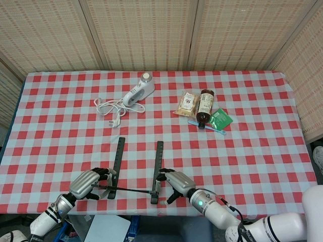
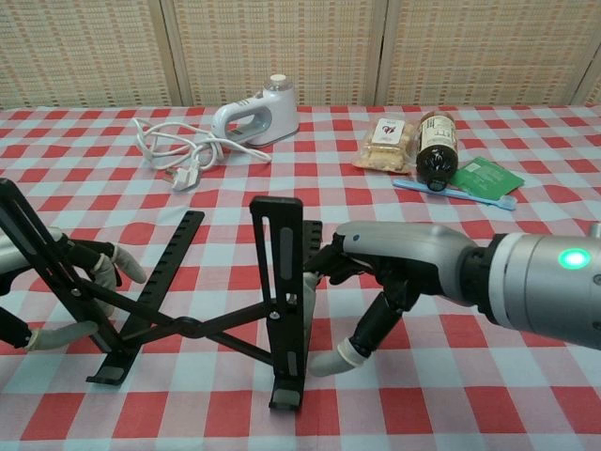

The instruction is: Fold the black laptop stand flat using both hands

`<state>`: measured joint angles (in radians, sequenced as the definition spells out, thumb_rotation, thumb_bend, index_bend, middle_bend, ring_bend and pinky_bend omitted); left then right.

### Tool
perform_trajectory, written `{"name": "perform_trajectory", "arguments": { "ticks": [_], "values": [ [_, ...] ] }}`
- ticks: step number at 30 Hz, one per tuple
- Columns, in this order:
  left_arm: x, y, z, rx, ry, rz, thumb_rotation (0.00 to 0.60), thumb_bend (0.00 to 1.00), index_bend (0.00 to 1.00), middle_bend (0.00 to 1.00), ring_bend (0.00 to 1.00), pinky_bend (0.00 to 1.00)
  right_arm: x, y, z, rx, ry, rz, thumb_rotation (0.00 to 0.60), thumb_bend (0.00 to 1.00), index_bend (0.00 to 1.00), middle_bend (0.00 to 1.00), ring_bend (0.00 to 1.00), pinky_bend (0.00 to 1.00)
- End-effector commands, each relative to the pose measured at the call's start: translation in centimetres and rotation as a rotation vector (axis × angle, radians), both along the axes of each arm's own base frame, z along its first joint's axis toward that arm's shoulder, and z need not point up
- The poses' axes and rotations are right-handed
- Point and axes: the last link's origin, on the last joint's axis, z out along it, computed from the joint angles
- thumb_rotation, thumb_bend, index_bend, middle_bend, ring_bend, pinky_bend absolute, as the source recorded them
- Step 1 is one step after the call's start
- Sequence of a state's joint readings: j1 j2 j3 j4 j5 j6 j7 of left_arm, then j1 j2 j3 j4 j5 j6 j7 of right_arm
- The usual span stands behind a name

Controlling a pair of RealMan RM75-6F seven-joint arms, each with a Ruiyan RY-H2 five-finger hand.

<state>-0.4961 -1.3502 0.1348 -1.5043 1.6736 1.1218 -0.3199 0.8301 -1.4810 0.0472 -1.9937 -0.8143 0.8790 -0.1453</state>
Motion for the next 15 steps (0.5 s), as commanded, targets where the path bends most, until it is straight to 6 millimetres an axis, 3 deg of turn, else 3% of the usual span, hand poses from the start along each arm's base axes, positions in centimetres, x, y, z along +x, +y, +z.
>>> {"name": "perform_trajectory", "arguments": {
  "ticks": [1,4,6,9,11,15],
  "values": [
    [0.0,0.0,0.1,0.000,-0.001,0.002,0.600,0.38,0.46,0.25,0.26,0.27,0.1,-0.1,0.2,-0.011,-0.008,0.002,0.600,0.14,0.50,0.30,0.07,0.08],
    [0.1,0.0,0.4,0.003,-0.012,0.004,0.600,0.38,0.33,0.25,0.26,0.27,0.3,-0.3,0.5,-0.037,-0.022,0.012,0.600,0.13,0.38,0.25,0.07,0.08],
    [0.2,-0.1,0.6,0.004,-0.020,0.003,0.600,0.38,0.24,0.23,0.25,0.27,0.5,-0.3,0.6,-0.047,-0.035,0.014,0.600,0.12,0.23,0.20,0.07,0.08],
    [0.5,-0.3,1.1,0.004,-0.021,-0.003,0.600,0.37,0.10,0.18,0.23,0.27,0.9,-0.4,0.7,-0.059,-0.062,0.012,0.600,0.09,0.10,0.14,0.06,0.08],
    [0.7,-0.5,1.7,0.004,-0.023,-0.004,0.600,0.37,0.02,0.14,0.19,0.27,1.3,-0.5,0.8,-0.071,-0.082,0.014,0.600,0.08,0.05,0.12,0.05,0.08],
    [0.9,-0.8,3.2,0.008,-0.023,0.001,0.600,0.37,0.00,0.05,0.09,0.25,2.0,-0.8,0.8,-0.101,-0.116,0.020,0.600,0.08,0.00,0.09,0.03,0.08]
  ]
}}
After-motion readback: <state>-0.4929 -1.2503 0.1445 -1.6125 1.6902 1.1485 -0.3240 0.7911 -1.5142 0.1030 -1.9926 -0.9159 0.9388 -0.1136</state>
